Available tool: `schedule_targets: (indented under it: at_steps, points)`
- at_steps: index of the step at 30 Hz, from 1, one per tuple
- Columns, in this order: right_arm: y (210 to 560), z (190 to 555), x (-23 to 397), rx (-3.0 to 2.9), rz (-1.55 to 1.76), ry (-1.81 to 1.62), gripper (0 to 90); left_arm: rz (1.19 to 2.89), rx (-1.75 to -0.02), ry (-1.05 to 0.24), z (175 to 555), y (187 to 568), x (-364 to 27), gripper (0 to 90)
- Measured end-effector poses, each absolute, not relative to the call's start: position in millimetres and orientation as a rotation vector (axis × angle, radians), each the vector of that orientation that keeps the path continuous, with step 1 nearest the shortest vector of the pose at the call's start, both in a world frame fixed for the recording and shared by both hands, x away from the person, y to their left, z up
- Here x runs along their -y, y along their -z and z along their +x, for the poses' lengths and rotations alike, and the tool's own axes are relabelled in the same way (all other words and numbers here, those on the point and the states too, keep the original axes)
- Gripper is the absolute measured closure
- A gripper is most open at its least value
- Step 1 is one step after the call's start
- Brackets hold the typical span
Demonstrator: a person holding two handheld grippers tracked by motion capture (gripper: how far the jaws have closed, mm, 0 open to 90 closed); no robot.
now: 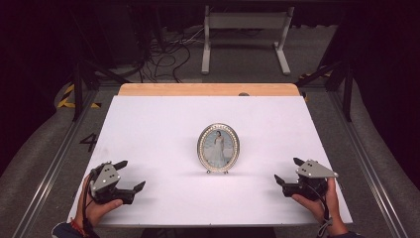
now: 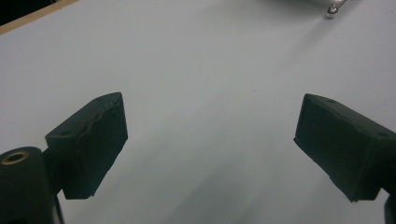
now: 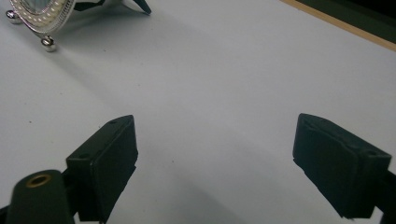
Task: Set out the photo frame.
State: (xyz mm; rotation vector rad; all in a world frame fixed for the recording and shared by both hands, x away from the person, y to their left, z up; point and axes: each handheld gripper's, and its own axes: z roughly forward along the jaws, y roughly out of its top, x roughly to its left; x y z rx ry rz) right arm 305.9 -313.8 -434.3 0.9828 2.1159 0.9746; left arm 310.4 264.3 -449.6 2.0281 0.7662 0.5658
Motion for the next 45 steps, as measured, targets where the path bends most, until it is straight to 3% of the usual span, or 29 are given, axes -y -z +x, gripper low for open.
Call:
schedule_targets:
  at_steps: [16, 45]
  points:
    - [443.7, 290.4, 354.1, -2.023, 1.119, -1.015, 11.7, 1.999, -0.825, -0.541, 297.7, 459.8, -294.2, 9.2]
    - [449.8, 292.8, 352.8, -2.032, 1.123, -0.995, 11.0, 2.023, -0.84, -0.561, 295.8, 460.8, -290.2, 7.5]
